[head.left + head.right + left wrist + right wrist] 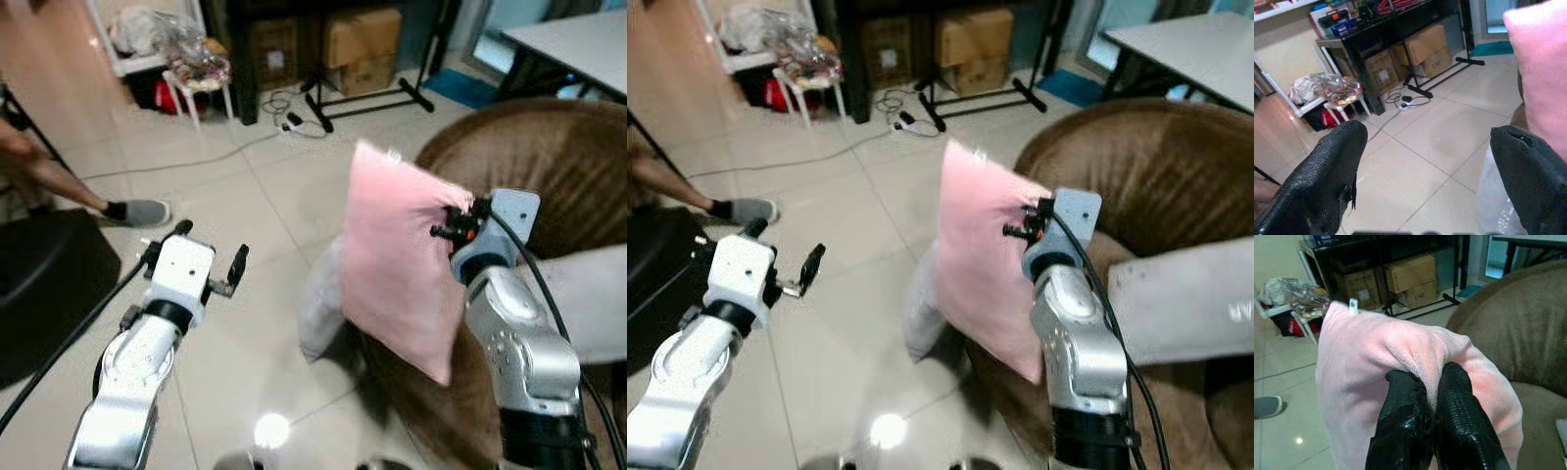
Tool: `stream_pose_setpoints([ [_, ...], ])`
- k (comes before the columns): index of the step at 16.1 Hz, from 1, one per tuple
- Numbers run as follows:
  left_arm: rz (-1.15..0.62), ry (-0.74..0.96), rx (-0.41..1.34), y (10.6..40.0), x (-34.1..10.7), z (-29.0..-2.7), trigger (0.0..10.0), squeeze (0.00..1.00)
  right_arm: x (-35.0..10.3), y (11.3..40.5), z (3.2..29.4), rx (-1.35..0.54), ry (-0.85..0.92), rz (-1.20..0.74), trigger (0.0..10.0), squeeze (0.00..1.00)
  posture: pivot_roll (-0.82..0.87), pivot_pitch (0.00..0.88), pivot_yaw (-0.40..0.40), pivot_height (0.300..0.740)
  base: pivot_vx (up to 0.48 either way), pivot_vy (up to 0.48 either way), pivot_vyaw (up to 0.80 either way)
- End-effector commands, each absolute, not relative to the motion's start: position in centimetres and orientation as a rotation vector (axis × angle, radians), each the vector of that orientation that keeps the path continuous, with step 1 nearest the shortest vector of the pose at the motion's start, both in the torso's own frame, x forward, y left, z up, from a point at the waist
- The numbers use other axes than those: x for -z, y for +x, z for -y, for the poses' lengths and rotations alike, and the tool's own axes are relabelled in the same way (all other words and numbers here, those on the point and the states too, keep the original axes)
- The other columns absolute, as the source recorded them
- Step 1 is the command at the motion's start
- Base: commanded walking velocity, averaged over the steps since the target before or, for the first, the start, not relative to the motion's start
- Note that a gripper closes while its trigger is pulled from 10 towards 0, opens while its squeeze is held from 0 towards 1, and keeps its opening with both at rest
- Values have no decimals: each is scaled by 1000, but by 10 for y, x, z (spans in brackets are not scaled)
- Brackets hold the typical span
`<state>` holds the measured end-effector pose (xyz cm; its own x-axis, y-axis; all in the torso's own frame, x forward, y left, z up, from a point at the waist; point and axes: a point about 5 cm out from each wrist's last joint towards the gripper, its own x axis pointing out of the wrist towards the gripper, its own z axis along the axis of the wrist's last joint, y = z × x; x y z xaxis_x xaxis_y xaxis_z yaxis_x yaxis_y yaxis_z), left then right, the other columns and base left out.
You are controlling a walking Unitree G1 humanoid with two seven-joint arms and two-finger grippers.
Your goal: Move the pillow to the sofa from floor
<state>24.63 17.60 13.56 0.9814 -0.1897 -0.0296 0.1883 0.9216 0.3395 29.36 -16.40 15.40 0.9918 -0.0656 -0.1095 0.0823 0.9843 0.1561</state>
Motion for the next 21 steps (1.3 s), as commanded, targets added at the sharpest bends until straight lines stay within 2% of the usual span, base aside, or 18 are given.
stream_pose_setpoints([
  [1, -7, 360, 197, 246, -133, -177, 10000, 851, -163, 295, 163, 76, 164, -65, 10000, 0, -28, 0, -36, 740, 0, 0, 0],
  [3, 1, 355, 180, 248, -135, -179, 10000, 835, -162, 295, 159, 52, 165, -64, 10000, 0, -28, 0, -36, 740, 0, 0, 0],
  [6, 4, 365, 175, 249, -136, -181, 10000, 722, -161, 292, 153, 18, 201, -63, 10000, 0, -32, 0, -20, 740, 0, 0, 0],
  [7, 7, 365, 174, 250, -137, -181, 10000, 647, -161, 292, 152, 15, 227, -64, 10000, 0, -34, 0, -17, 740, 0, 0, -800],
  [10, 12, 366, 172, 251, -138, -181, 10000, 565, -161, 290, 155, 26, 239, -60, 10000, 0, -38, 0, -14, 740, 0, 0, -800],
  [11, 12, 366, 169, 251, -138, -181, 10000, 475, -160, 289, 156, 41, 248, -67, 10000, 0, -40, 0, -12, 740, 0, 0, -800],
  [13, 13, 368, 163, 252, -139, -182, 10000, 369, -156, 287, 160, 80, 278, -78, 10000, 0, -41, 0, -12, 740, 0, 0, -800],
  [14, 13, 368, 162, 252, -139, -182, 10000, 349, -156, 286, 160, 82, 283, -80, 10000, 0, -41, 0, -12, 740, 0, 0, -800],
  [15, 16, 369, 160, 252, -139, -182, 10000, 231, -155, 284, 158, 77, 288, -83, 10000, 0, -42, 0, -11, 740, 0, 0, -800],
  [16, 25, 370, 158, 252, -140, -181, 10000, 161, -154, 283, 155, 65, 290, -85, 10000, 0, -42, 0, -11, 740, 0, 0, -800],
  [21, 56, 334, 178, 251, -145, -180, 10000, 196, -160, 286, 143, -23, 277, -58, 10000, 0, -31, 0, -18, 740, 0, 0, -800],
])
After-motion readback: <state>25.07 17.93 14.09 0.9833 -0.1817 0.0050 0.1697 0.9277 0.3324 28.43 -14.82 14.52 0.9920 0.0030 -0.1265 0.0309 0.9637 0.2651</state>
